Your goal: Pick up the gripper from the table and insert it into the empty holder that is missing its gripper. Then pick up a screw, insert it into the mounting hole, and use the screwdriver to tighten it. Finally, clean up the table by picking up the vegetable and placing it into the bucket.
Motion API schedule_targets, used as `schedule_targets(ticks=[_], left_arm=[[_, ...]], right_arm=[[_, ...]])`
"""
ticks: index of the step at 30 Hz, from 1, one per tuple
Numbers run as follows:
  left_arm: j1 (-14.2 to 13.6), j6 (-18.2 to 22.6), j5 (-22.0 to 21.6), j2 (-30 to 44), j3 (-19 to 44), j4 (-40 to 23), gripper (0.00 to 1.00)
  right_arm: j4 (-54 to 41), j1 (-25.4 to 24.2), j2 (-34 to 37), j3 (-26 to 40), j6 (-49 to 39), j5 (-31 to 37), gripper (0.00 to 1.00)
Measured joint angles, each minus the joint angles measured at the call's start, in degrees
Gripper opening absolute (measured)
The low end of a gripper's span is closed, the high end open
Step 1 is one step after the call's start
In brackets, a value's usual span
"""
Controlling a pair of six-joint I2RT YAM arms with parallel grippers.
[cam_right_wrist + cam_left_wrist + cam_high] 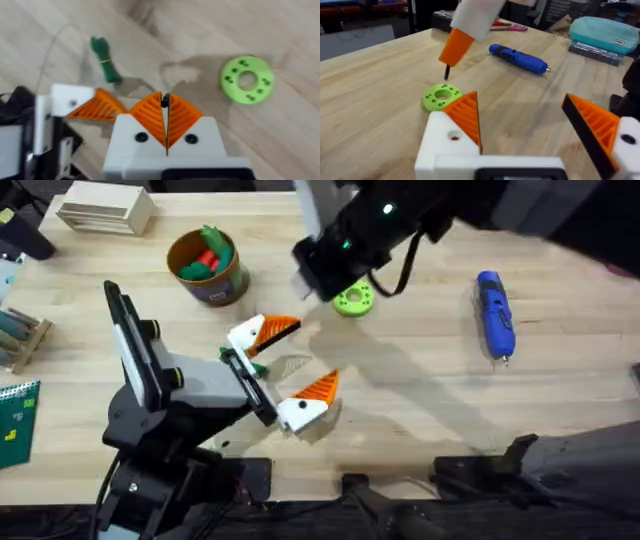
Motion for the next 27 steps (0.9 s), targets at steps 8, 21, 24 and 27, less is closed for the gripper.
schedule_targets(ticks=[8,21,24,27], left_arm=[[0.00,0.00,0.00,0.00,0.02,0.00,0.987],[0.00,0.00,0.00,0.00,0.00,0.00,0.987],[0.00,0.00,0.00,0.01,0.00,0.00,0.987],[0.00,0.00,0.00,0.01,0.00,0.00,0.987]], right_arm=[[-1.23,3.85,-0.11,4.27,0.66,-1.85,0.008],[-1.29,8.65,-0.59,5.05,2.39,-4.77,0.007],[-1.29,9.54,-0.59,5.05,2.54,-5.26,0.007],[-1.16,9.55,-0.57,5.05,2.82,-5.26,0.007]])
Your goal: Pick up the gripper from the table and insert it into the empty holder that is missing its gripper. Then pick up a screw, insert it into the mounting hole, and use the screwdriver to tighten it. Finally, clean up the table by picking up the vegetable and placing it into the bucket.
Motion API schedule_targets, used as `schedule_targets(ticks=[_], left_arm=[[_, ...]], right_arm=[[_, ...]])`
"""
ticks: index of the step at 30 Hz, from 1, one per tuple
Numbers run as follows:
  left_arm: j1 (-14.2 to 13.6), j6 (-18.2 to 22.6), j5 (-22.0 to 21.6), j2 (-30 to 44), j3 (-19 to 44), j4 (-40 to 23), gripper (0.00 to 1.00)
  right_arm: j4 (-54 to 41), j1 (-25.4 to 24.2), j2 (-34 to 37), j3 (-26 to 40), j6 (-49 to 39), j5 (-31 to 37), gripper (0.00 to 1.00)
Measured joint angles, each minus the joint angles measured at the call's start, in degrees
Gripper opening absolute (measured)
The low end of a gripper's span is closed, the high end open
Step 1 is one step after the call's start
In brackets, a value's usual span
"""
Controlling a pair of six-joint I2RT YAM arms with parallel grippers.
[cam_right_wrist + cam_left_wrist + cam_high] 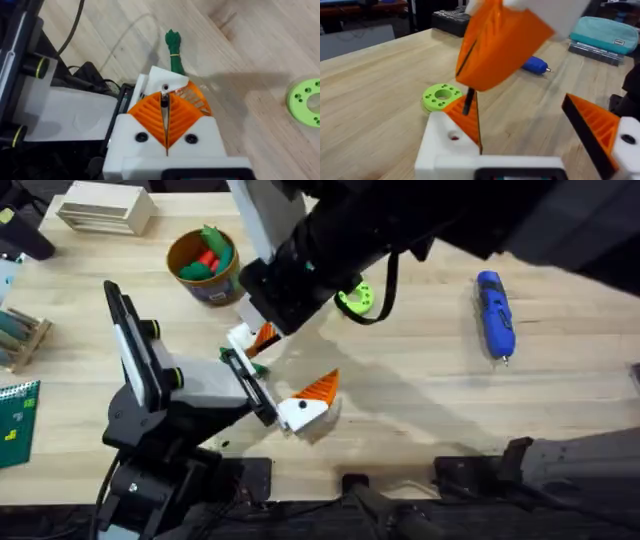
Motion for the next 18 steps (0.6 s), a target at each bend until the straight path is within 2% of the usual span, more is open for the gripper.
schedule_targets(ticks=[18], left_arm=[[0.00,-0.22,0.00,0.03,0.00,-0.09,0.987]], right_arm=[[1.18,0.70,3.50,0.46,0.02,0.00,0.007]])
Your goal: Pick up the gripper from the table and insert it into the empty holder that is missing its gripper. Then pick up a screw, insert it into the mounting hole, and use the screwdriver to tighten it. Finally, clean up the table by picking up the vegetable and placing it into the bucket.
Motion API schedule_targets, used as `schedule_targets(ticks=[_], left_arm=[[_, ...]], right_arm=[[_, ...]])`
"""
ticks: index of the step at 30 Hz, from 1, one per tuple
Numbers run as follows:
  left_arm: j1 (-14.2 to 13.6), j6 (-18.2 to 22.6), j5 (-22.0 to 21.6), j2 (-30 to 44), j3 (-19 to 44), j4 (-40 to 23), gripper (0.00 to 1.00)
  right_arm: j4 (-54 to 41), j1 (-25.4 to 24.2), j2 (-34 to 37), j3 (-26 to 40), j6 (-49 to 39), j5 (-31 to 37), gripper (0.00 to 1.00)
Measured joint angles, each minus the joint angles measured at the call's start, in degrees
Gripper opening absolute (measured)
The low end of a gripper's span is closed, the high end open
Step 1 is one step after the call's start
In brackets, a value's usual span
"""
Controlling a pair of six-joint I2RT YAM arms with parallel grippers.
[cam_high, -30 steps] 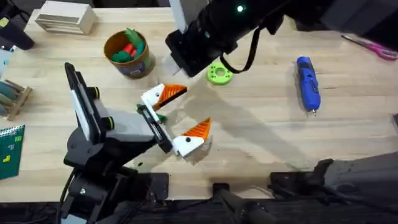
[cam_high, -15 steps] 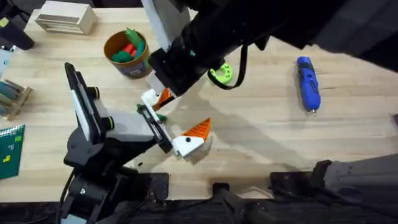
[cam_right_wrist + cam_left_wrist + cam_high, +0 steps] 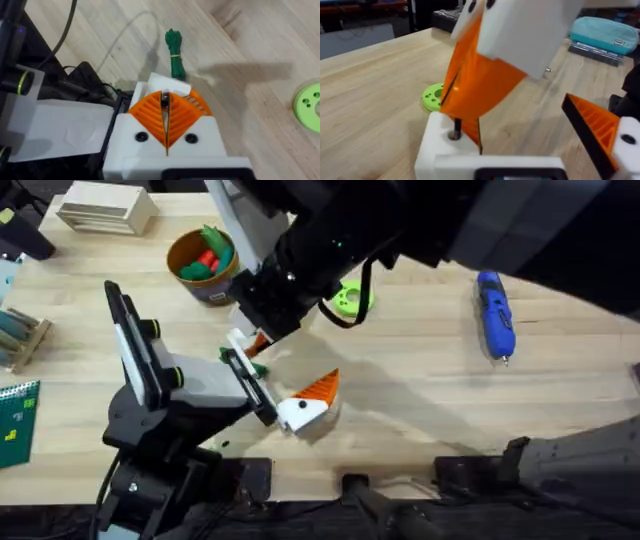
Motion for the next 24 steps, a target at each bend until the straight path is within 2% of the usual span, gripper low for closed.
schedule_targets(ticks=[24], left_arm=[[0.00,0.20,0.00,-0.02,0.00,0.04,0.987]], right_arm=[[-0.13,0.00,0.00,0.02,0.00,0.02,0.007]])
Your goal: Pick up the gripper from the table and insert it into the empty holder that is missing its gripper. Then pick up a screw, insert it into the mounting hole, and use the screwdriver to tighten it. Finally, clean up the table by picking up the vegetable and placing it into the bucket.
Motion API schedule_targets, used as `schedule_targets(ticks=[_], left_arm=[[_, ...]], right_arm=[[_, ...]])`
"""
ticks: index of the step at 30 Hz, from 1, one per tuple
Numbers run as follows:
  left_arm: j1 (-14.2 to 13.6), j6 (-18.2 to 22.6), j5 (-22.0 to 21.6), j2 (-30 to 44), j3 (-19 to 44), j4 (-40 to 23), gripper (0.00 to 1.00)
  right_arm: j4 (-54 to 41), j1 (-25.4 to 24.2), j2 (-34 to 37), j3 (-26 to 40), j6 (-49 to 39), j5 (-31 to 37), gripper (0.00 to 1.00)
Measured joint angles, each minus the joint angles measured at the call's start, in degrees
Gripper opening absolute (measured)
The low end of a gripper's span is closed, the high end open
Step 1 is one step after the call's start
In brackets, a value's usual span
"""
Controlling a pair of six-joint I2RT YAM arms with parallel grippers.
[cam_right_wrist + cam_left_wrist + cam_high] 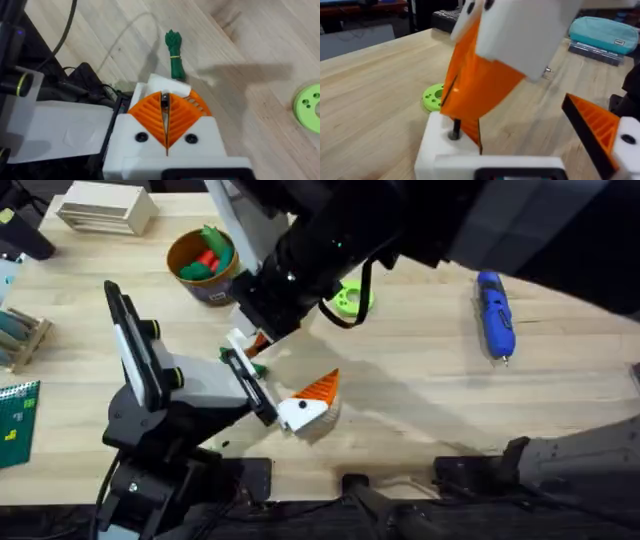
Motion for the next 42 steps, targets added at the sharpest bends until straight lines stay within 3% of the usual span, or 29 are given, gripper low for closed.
schedule_targets(ticks=[21,22,28,30,42], left_arm=[[0.00,-0.85,-0.11,0.22,0.00,-0.09,0.987],[0.00,-0.81,-0.11,0.22,0.00,-0.07,0.989],[0.07,-0.83,-0.12,0.26,0.00,-0.07,0.988],[0.04,-0.65,0.02,0.26,0.00,-0.04,0.987],[0.04,-0.16,0.04,0.25,0.00,-0.04,0.988]], right_arm=[[0.34,0.02,2.67,0.48,-0.02,-0.42,0.010],[0.21,0.02,2.67,0.48,0.33,-0.46,0.079],[-1.12,-1.13,2.65,0.79,0.12,1.07,0.937],[-2.03,-2.08,2.60,0.79,0.29,0.92,0.986],[-7.41,-7.17,-3.73,0.27,0.39,0.24,0.989]])
